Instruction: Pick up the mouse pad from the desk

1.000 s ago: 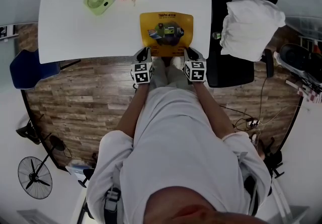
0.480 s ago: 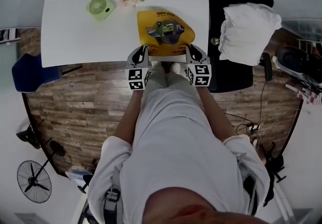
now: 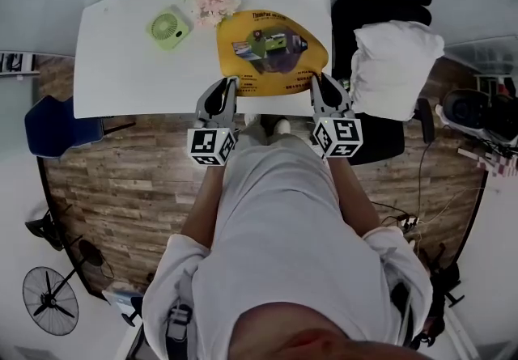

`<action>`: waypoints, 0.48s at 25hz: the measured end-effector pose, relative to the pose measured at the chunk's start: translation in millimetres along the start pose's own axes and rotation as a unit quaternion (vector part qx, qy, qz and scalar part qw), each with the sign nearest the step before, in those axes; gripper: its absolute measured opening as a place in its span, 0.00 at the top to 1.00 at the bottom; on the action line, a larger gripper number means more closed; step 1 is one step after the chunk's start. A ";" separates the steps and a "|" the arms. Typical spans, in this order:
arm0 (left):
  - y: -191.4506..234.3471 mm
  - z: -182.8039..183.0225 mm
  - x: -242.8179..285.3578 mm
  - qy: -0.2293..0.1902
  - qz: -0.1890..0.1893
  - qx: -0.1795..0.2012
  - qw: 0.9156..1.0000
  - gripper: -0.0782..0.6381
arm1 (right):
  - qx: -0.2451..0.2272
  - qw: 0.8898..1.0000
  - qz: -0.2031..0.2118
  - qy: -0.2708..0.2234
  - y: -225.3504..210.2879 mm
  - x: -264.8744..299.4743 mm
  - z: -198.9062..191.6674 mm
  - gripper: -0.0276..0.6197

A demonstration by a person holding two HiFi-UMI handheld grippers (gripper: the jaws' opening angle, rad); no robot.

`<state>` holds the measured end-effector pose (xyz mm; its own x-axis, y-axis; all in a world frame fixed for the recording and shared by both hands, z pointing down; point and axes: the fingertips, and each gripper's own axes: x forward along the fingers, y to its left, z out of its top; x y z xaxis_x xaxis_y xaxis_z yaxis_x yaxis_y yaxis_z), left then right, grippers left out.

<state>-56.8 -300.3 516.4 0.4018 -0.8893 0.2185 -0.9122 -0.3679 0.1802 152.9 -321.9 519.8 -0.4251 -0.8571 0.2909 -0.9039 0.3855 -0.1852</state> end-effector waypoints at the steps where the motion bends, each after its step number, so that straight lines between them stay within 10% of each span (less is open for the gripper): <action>1: -3.5 9.4 -2.6 -0.010 -0.002 0.006 1.000 0.83 | 0.004 1.000 0.001 -0.010 0.1 -4.7 9.9 0.89; 12: -41.5 108.4 -29.9 -0.114 -0.024 0.070 0.991 0.83 | -0.004 0.991 0.008 -0.135 11.7 -64.2 113.5 0.89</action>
<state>-39.6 -287.9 398.4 0.4311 -0.9022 -0.0123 -0.9011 -0.4311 0.0458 174.8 -301.2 392.4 -0.4127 -0.9105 0.0269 -0.8979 0.4017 -0.1799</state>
